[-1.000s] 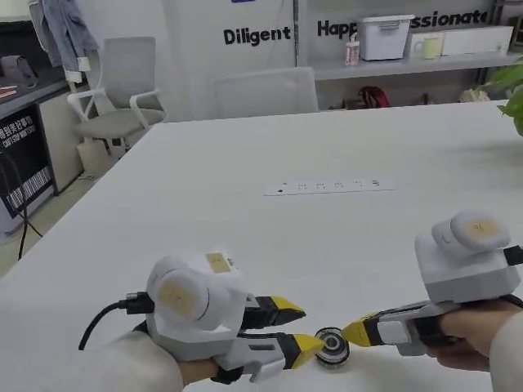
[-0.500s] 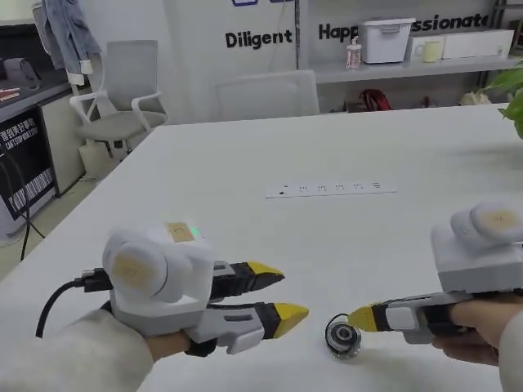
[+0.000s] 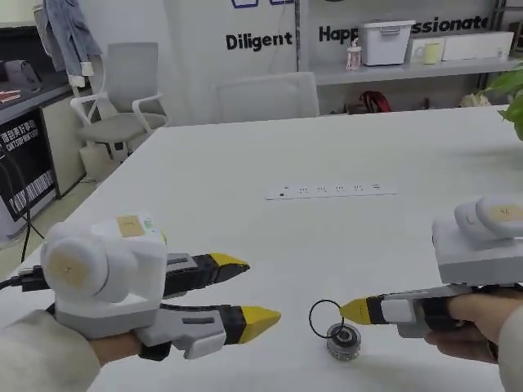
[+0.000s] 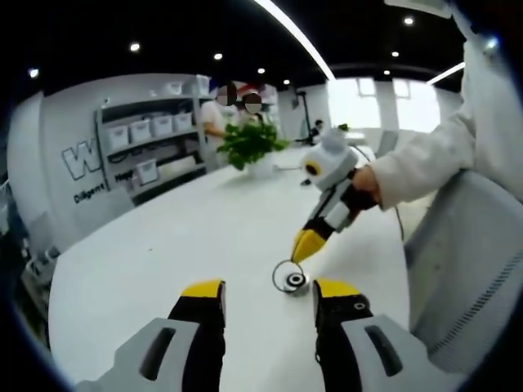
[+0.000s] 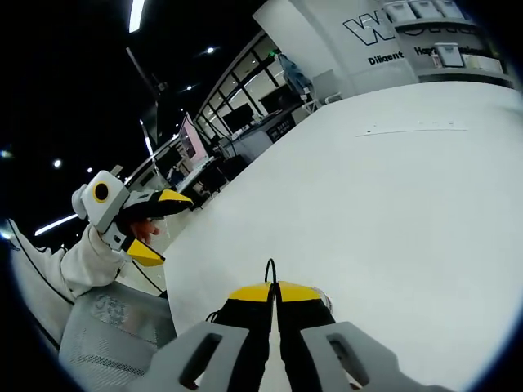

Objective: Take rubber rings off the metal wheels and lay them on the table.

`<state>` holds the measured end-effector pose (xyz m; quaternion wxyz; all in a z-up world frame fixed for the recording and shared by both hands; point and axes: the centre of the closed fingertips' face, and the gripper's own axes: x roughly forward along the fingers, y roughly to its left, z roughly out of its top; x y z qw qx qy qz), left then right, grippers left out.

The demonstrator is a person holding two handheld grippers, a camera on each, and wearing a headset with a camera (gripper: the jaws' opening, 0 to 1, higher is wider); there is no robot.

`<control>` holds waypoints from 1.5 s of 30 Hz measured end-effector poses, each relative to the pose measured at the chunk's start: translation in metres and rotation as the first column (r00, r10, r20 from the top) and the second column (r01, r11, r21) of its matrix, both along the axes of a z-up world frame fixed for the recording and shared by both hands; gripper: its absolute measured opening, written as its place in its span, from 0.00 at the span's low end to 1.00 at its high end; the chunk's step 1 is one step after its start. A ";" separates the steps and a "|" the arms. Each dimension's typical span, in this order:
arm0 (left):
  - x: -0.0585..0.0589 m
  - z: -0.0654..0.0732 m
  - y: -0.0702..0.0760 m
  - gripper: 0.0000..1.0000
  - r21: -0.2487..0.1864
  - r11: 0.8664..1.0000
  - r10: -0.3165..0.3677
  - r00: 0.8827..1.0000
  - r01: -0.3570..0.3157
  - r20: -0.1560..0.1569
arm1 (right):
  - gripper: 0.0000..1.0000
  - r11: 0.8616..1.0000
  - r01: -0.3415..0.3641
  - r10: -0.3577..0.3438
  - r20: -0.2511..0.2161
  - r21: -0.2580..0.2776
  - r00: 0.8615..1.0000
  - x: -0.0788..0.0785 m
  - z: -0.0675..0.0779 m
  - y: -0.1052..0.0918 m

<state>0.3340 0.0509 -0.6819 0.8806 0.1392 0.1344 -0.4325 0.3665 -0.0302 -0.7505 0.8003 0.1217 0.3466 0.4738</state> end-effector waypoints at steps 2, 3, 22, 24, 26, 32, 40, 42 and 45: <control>-0.004 0.002 0.005 0.45 -0.008 1.000 0.008 1.000 -0.008 0.004 | 0.00 1.000 -0.004 0.004 -0.003 0.005 1.000 -0.001 0.001 0.002; -0.006 0.002 0.008 0.45 -0.008 1.000 0.011 1.000 -0.011 0.007 | 0.00 1.000 -0.007 0.007 -0.004 0.006 1.000 -0.002 0.002 0.004; -0.044 -0.011 0.032 0.64 -0.049 0.999 0.006 0.998 -0.009 -0.062 | 0.00 0.992 -0.127 0.127 -0.047 0.005 0.991 -0.027 -0.001 0.028; -0.049 -0.016 0.035 0.68 -0.045 0.999 0.005 0.997 -0.009 -0.080 | 0.00 0.990 -0.139 0.139 -0.052 0.002 0.989 -0.029 -0.002 0.030; -0.053 -0.020 0.039 0.71 -0.053 0.999 0.006 0.996 -0.011 -0.094 | 0.00 0.988 -0.155 0.155 -0.056 -0.003 0.986 -0.033 -0.004 0.032; -0.061 -0.027 0.049 0.80 -0.085 0.996 0.027 0.992 -0.037 -0.121 | 0.00 0.977 -0.213 0.211 -0.089 -0.013 0.973 -0.045 -0.011 0.038; -0.080 -0.056 0.051 0.81 -0.070 0.997 0.029 0.978 -0.044 -0.205 | 0.00 0.962 -0.270 0.262 -0.132 -0.041 0.956 -0.060 -0.022 0.042; -0.082 -0.058 0.052 0.81 -0.081 0.996 0.029 0.975 -0.048 -0.219 | 0.00 0.959 -0.279 0.271 -0.139 -0.047 0.953 -0.063 -0.024 0.043; -0.080 -0.057 0.053 0.81 -0.078 0.995 0.037 0.976 -0.055 -0.214 | 0.00 0.953 -0.298 0.286 -0.147 -0.063 0.947 -0.068 -0.028 0.045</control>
